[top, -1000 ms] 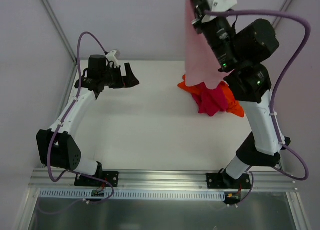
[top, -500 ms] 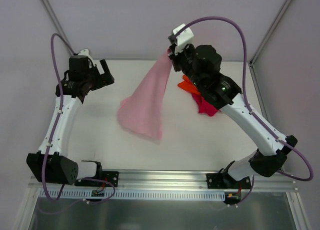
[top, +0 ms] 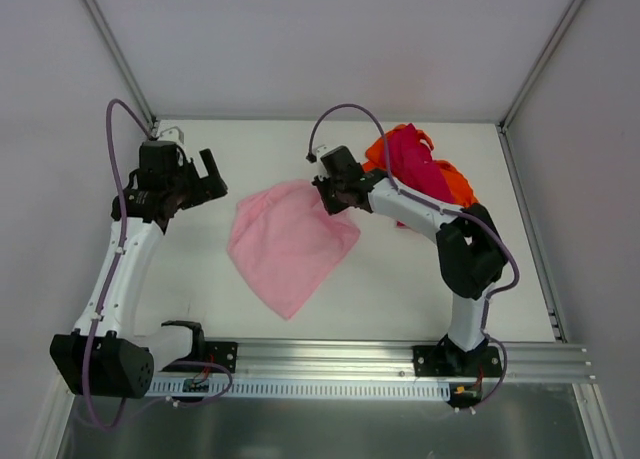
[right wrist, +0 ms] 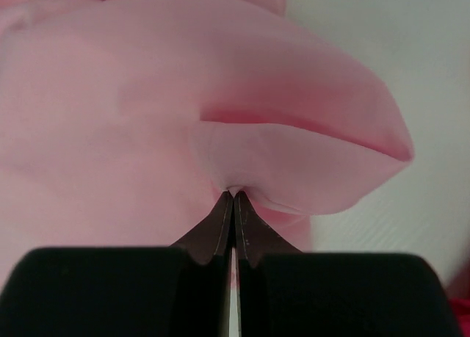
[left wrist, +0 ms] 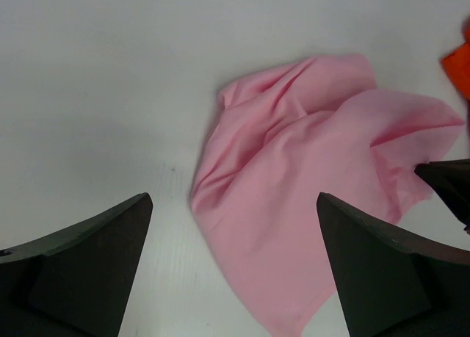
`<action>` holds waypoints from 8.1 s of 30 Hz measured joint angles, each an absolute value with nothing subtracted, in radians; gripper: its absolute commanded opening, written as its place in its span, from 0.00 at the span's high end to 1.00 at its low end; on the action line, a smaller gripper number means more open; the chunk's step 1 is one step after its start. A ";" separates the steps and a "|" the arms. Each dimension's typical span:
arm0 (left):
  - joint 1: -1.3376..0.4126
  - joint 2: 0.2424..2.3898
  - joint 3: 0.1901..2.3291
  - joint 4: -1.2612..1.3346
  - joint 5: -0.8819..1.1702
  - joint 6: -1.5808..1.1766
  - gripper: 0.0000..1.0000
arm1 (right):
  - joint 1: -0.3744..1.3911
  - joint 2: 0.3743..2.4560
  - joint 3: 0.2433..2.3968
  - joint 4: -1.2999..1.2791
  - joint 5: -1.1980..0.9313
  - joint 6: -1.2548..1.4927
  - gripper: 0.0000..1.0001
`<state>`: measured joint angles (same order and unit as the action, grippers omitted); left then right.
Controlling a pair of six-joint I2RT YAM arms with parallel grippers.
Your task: Fold and stack the t-shirts
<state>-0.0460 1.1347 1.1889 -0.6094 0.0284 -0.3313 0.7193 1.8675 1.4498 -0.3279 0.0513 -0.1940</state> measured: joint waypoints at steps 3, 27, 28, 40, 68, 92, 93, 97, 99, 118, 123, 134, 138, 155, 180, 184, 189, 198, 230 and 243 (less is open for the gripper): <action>-0.046 1.133 1.108 -0.615 0.014 -0.350 0.01 | 0.719 1.924 1.480 -0.340 -0.008 -0.187 0.99; -0.046 1.034 0.915 -0.556 0.009 -0.406 0.01 | 0.727 1.974 1.643 -0.465 -0.035 -0.236 0.00; -0.046 1.034 0.915 -0.556 0.010 -0.405 0.01 | 0.718 1.963 1.672 -0.492 -0.027 -0.244 0.00; -0.046 1.034 0.915 -0.557 0.018 -0.402 0.01 | 0.379 1.658 1.776 -0.483 -0.068 -0.199 0.35; -0.046 1.057 0.997 -0.600 -0.013 -0.405 0.01 | 0.141 2.242 1.904 -0.534 -0.042 -0.102 0.94; -0.046 1.127 1.043 -0.607 -0.009 -0.399 0.01 | 0.168 2.024 1.933 -0.624 -0.028 -0.181 0.82; -0.046 1.128 1.043 -0.607 -0.009 -0.397 0.01 | 0.216 2.002 1.930 -0.620 -0.036 -0.187 0.89; -0.046 1.128 1.043 -0.603 -0.003 -0.384 0.01 | 0.279 1.993 1.915 -0.605 -0.072 -0.143 0.99; -0.046 1.127 1.043 -0.603 -0.002 -0.377 0.01 | 0.255 2.027 1.886 -0.604 -0.072 -0.124 0.99; -0.046 1.122 1.043 -0.599 -0.013 -0.355 0.01 | 0.122 2.416 2.190 -0.843 0.030 -0.115 0.99; -0.046 1.122 1.044 -0.599 -0.030 -0.355 0.01 | 0.022 2.420 2.191 -0.880 0.036 -0.114 0.99; -0.046 1.174 1.106 -0.587 -0.035 -0.356 0.01 | -0.118 2.497 2.321 -0.931 0.049 -0.125 0.99; -0.046 1.201 1.109 -0.585 -0.033 -0.356 0.01 | -0.203 2.503 2.355 -0.927 0.049 -0.131 0.88; -0.046 1.239 1.105 -0.549 0.010 -0.330 0.01 | 0.208 1.993 2.271 -0.813 -0.049 -0.266 0.00; -0.044 0.828 0.753 -0.673 0.006 -0.507 0.01 | 0.744 2.047 1.779 -0.683 0.187 -0.085 0.00; -0.044 0.783 0.716 -0.668 0.026 -0.533 0.01 | 0.743 2.145 1.953 -0.692 0.199 -0.090 0.00; -0.044 0.778 0.688 -0.667 0.028 -0.547 0.01 | 0.743 2.249 2.074 -0.701 0.199 -0.090 0.09; -0.044 0.836 0.682 -0.636 0.043 -0.574 0.01 | 0.733 2.301 2.019 -0.740 0.223 -0.123 0.57; -0.185 1.592 0.929 -0.344 0.080 -0.616 0.43 | 0.877 1.416 0.917 -0.500 0.049 0.273 0.47; -0.251 1.949 1.546 -0.308 0.427 -0.316 0.47 | 0.592 1.415 1.480 -0.649 0.041 0.120 0.05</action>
